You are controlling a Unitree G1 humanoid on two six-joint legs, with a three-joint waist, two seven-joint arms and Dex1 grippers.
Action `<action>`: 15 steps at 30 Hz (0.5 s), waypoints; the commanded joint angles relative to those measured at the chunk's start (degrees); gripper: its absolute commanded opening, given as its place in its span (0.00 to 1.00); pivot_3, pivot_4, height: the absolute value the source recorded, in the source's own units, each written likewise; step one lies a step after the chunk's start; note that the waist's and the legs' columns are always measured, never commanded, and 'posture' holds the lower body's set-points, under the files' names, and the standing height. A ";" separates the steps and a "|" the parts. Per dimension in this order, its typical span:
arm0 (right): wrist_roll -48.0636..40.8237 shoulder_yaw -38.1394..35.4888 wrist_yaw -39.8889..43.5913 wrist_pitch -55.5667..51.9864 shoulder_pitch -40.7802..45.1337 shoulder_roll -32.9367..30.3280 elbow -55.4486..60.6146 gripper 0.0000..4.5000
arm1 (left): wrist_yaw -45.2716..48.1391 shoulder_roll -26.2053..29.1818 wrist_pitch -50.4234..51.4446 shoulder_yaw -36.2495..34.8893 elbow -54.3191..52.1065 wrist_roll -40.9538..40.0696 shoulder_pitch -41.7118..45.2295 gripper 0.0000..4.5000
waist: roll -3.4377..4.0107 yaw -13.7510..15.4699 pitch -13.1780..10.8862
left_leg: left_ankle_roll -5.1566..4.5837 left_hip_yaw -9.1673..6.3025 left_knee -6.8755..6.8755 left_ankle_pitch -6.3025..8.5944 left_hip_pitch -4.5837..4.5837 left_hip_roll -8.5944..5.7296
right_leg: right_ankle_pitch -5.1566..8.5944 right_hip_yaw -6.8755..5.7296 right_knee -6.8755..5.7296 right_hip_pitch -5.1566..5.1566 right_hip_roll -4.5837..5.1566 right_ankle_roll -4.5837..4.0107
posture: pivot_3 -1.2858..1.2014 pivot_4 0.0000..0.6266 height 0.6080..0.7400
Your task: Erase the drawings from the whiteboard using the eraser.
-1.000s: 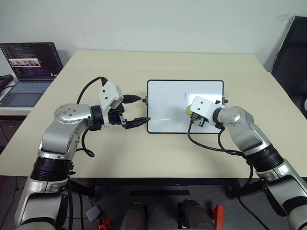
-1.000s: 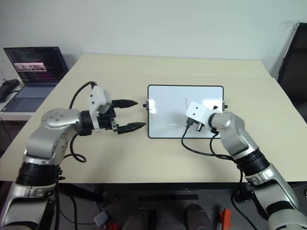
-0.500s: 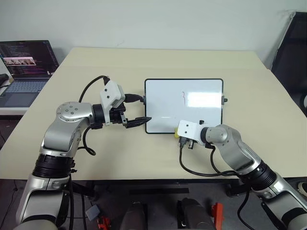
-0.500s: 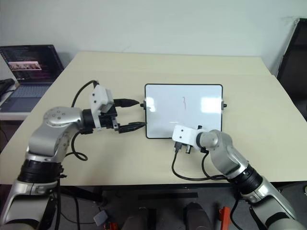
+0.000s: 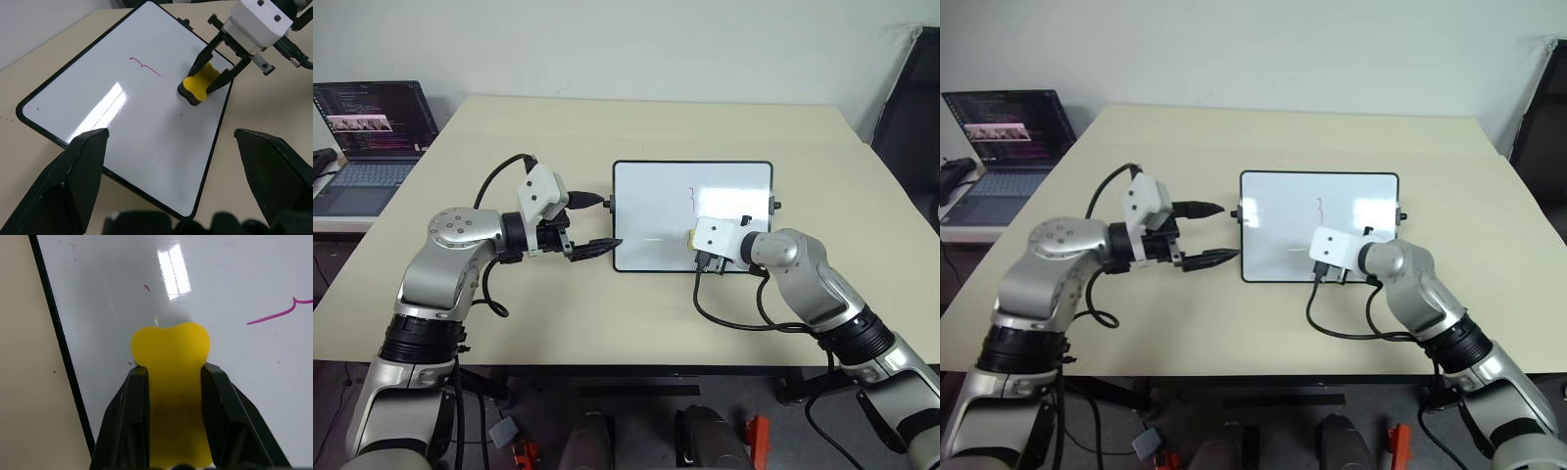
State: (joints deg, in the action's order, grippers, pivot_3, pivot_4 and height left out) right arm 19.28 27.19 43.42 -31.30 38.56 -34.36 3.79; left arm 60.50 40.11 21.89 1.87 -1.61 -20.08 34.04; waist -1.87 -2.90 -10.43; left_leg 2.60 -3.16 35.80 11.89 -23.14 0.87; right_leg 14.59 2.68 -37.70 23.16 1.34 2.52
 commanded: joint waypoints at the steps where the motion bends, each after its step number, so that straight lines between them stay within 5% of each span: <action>1: 2.53 -2.23 -2.70 0.70 0.02 -0.98 -2.08 0.23 | -0.11 -0.53 -0.95 -0.43 -0.08 0.02 1.89 1.00 | 0.00 0.00 0.00 | 0.00 0.01 0.00 0.00 0.00 0.00 | 0.00 0.01 0.00 0.00 0.00 0.01 | 0.52 0.24 1.00; 15: 4.14 1.16 3.11 1.16 -7.51 -1.92 5.07 0.23 | 0.38 -0.60 -0.94 -0.55 0.46 0.28 2.40 1.00 | -0.01 -0.10 0.00 | 0.00 0.01 -0.06 0.00 0.00 0.00 | 0.01 0.00 0.01 0.01 -0.01 0.06 | 0.52 0.24 1.00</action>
State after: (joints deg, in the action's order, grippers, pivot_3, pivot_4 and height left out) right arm 21.89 28.76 46.25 -29.41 30.78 -35.85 10.07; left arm 60.75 39.16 21.82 2.06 -0.14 -19.79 35.12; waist -1.88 -3.00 -10.43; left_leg 2.60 -3.15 35.75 11.90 -23.14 0.87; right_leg 14.61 2.68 -37.70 23.17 1.33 2.56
